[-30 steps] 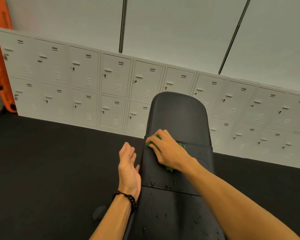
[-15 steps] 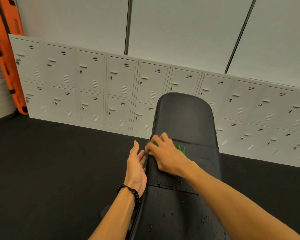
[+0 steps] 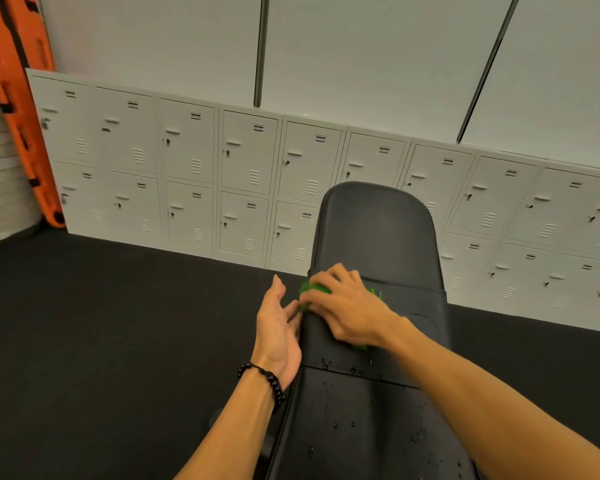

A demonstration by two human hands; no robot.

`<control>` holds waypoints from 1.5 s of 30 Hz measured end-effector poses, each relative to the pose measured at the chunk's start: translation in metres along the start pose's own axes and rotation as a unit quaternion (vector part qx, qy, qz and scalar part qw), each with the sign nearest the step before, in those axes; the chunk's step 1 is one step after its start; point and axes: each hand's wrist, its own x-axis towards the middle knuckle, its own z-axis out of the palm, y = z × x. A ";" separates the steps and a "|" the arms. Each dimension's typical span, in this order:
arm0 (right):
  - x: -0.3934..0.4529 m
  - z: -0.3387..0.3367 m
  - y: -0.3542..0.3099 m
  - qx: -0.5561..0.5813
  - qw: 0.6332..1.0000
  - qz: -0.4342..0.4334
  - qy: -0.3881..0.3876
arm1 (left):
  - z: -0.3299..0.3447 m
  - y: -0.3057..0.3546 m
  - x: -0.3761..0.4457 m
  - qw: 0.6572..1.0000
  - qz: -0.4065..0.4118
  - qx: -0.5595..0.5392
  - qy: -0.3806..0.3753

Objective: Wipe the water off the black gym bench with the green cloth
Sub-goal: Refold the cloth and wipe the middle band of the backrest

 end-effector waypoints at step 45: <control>-0.079 0.006 0.002 0.067 0.986 0.144 0.057 | 0.029 -0.014 0.004 0.955 0.026 0.282 -0.086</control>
